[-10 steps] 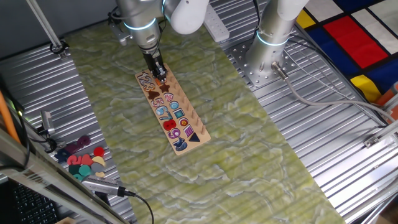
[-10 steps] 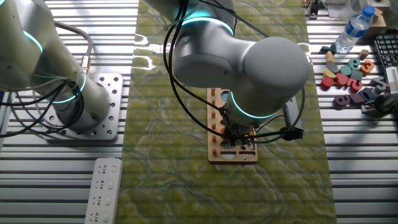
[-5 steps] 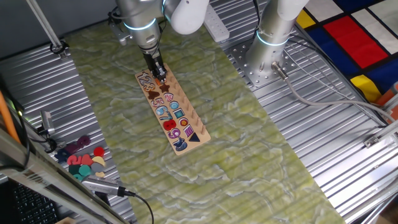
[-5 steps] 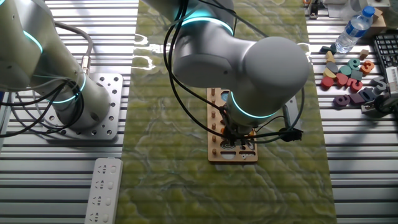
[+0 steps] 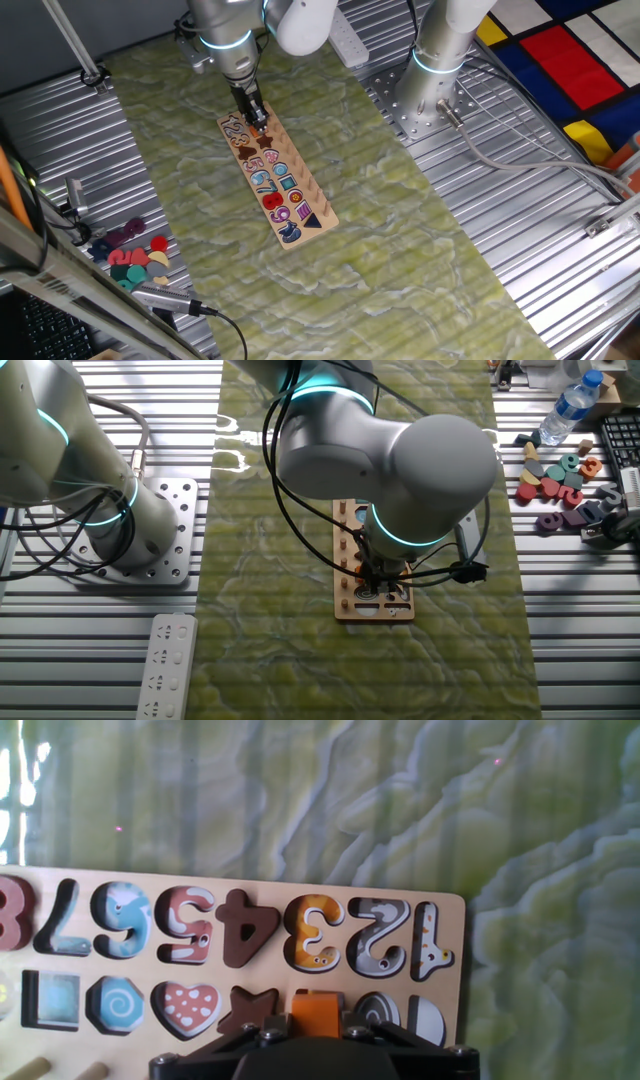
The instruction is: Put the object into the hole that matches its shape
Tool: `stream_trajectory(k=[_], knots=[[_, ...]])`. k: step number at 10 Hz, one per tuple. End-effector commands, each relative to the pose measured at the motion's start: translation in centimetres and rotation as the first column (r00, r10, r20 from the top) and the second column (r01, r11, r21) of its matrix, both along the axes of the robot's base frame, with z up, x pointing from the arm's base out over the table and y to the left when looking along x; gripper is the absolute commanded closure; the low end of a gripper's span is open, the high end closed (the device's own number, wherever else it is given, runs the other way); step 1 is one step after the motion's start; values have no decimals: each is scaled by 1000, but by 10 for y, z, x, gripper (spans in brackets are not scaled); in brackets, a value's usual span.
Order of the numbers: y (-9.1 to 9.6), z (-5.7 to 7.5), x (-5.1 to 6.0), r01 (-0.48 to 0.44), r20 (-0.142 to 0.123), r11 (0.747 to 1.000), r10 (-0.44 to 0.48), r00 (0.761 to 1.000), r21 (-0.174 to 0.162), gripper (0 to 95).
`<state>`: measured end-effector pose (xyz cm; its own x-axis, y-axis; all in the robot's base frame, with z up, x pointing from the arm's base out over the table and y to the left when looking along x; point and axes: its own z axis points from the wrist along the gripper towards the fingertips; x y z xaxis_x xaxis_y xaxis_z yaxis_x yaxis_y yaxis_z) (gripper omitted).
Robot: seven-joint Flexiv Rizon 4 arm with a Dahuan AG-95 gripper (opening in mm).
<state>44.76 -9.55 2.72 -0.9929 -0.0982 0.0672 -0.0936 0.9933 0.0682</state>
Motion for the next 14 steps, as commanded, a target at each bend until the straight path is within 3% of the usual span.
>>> stream_trajectory(k=[1, 14], knots=[[0, 0, 0, 4, 0, 1000, -4, 1000, -4, 950], [0, -6, 0, 31, 4, 999, -31, 1000, -18, 950]])
